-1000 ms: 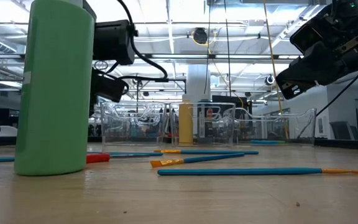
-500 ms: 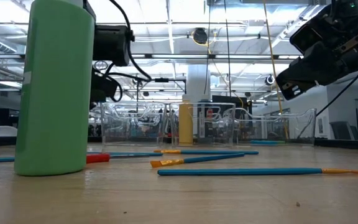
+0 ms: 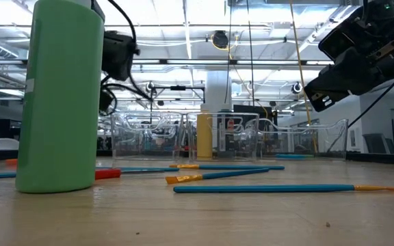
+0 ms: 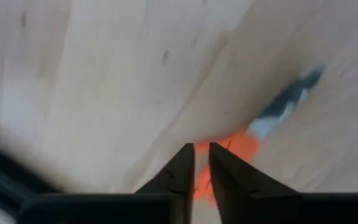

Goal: Pick & Place Paint Supplies
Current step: Put the orange scissors into the right transparent bin

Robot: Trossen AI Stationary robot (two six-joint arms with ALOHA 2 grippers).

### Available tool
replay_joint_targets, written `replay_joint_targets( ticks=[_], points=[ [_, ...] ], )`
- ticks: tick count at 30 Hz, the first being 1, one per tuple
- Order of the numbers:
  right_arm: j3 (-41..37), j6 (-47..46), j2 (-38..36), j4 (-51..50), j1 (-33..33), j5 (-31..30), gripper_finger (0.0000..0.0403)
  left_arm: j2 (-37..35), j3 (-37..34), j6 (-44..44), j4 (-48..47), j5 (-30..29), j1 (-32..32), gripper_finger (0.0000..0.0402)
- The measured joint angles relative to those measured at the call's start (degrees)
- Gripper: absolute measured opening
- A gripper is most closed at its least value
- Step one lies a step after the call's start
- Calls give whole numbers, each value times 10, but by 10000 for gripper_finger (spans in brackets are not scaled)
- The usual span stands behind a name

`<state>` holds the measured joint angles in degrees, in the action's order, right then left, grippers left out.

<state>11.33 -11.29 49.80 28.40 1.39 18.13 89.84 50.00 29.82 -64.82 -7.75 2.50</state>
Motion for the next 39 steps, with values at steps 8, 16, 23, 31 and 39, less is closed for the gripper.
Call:
replay_joint_targets(
  ticks=[8, 16, 23, 31, 39],
  points=[
    [0, 0, 0, 0, 0, 0, 0, -10, -2, 7, -46, 23, -8, 186],
    [0, 0, 0, -18, 0, 1, 0, -80, -49, 60, 2, 55, -34, 217],
    [0, 4, 0, -12, 0, 1, 0, -152, -106, 152, 61, 73, -67, 195],
    [0, 4, 0, -8, 0, 0, 0, -143, -160, 189, 161, 86, -97, 165],
    [0, 1, 0, 1, 0, 0, 0, -142, -170, 209, 152, 52, -95, 132]
  ],
)
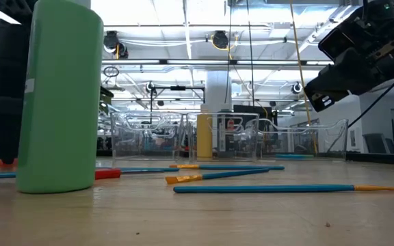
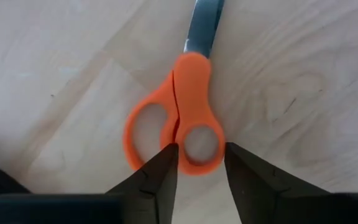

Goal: Pick & Place Paint Supplies
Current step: Put the orange scissors into the right transparent bin

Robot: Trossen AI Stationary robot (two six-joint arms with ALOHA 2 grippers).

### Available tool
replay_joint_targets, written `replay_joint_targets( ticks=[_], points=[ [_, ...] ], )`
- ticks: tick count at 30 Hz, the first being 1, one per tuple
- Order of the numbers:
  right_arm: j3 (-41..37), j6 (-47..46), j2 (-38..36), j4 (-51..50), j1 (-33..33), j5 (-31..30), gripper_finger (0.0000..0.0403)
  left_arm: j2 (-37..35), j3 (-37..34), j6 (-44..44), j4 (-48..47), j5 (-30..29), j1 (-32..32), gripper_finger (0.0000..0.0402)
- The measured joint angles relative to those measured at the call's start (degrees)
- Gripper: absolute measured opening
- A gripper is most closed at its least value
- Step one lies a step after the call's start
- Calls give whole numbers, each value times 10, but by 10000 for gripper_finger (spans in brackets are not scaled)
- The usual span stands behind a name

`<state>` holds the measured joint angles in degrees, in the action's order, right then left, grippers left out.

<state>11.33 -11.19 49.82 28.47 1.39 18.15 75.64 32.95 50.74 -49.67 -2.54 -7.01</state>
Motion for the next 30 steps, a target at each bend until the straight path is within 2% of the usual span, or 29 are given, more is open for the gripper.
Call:
replay_joint_targets(
  ticks=[7, 11, 17, 24, 30],
  points=[
    [0, -1, 0, 0, 0, 0, 0, 2, -3, 9, 8, -30, 0, 99],
    [0, -1, 0, 0, 0, 1, 0, 0, -23, -2, 51, -24, 0, 75],
    [0, -1, 0, -2, 0, 1, 0, -4, -45, 25, 76, -20, 0, 13],
    [0, -1, 0, -1, 0, 0, 0, -7, -39, 6, 73, -23, 0, 6],
    [0, -1, 0, 0, 0, 0, 0, -49, 21, -23, 47, -66, -6, 4]
  ],
)
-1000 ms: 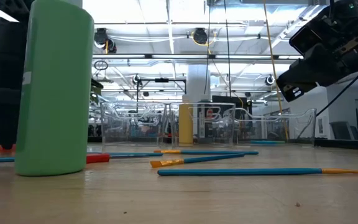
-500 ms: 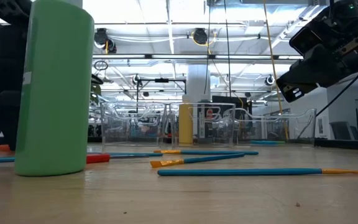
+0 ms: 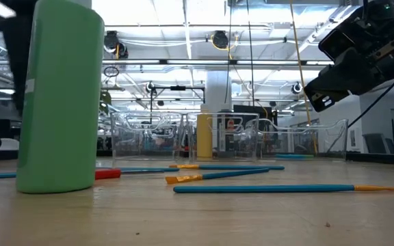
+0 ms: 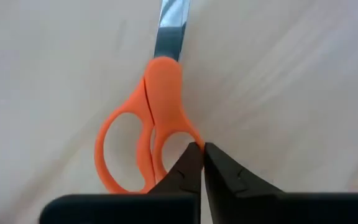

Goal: Pick & Place Paint Supplies
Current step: Put the orange scissors into the right transparent bin

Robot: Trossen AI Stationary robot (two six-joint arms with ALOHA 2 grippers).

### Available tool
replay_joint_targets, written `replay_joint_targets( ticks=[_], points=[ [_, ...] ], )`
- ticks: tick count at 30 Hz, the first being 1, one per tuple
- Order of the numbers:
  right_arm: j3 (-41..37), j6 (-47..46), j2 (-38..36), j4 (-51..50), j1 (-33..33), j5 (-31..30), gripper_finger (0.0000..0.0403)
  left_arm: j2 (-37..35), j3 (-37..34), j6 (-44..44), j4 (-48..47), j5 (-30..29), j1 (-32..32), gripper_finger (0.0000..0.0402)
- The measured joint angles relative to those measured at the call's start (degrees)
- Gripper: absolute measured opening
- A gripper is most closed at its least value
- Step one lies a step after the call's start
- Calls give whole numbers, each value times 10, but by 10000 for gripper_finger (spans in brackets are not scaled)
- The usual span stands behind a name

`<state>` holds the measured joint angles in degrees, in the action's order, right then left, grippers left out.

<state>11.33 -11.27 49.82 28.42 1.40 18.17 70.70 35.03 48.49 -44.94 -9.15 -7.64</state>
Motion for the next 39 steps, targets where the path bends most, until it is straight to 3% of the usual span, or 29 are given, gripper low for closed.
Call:
replay_joint_targets(
  ticks=[4, 10, 13, 19, 21, 24, 29, 33, 39],
  points=[
    [0, 0, 0, 0, 0, 0, 0, -44, 50, -16, -27, -31, -18, 3],
    [0, 0, 0, 2, 0, -1, 0, -81, 132, -71, 38, -112, -65, 2],
    [0, 0, 0, 9, 0, -5, 0, -84, 145, -149, 158, -134, -94, 1],
    [0, 0, 0, 64, 0, -81, 16, -30, 147, -356, 423, -129, -113, 1],
    [0, 0, 0, 103, 0, -98, 34, -3, 147, -410, 498, -100, -110, 1],
    [0, 2, 0, 178, -6, -107, 75, 46, 147, -459, 616, -7, -95, 1],
    [0, 17, 5, 303, -26, -107, 162, 124, 146, -463, 760, 131, -63, 1],
    [15, 20, 36, 335, -35, -115, 207, 167, 146, -447, 808, 162, -41, 1],
    [72, 16, 131, 331, -43, -121, 223, 192, 146, -434, 825, 167, -18, 1]
  ],
)
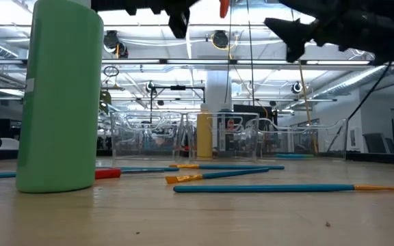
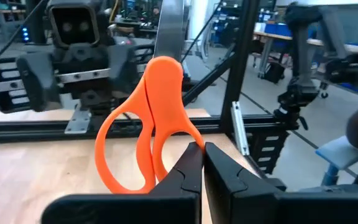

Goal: Pick & Place Paint Supplies
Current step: Put the orange scissors into the right transparent bin

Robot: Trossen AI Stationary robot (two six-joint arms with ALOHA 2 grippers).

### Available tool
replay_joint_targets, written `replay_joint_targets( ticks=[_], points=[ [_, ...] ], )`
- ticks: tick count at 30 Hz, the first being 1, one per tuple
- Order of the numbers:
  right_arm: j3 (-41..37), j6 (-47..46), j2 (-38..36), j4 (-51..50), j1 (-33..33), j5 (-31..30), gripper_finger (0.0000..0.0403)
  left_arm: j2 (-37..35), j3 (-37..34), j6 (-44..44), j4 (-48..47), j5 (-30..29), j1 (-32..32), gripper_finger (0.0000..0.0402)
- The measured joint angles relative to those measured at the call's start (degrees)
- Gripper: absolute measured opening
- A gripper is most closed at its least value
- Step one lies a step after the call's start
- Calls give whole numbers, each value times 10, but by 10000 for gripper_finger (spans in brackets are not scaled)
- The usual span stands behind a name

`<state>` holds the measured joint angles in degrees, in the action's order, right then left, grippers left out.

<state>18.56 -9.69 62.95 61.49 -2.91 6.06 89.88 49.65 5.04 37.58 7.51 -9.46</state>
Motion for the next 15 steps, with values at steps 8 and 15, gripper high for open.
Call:
replay_joint_targets(
  ticks=[8, 15],
  points=[
    [93, 51, 106, 6, -10, 57, 224, 0, 0, 9, -11, 0, 16, 1],
    [156, 81, 166, 9, -10, 91, 224, 0, 0, 12, -20, 0, 19, 1]
  ],
)
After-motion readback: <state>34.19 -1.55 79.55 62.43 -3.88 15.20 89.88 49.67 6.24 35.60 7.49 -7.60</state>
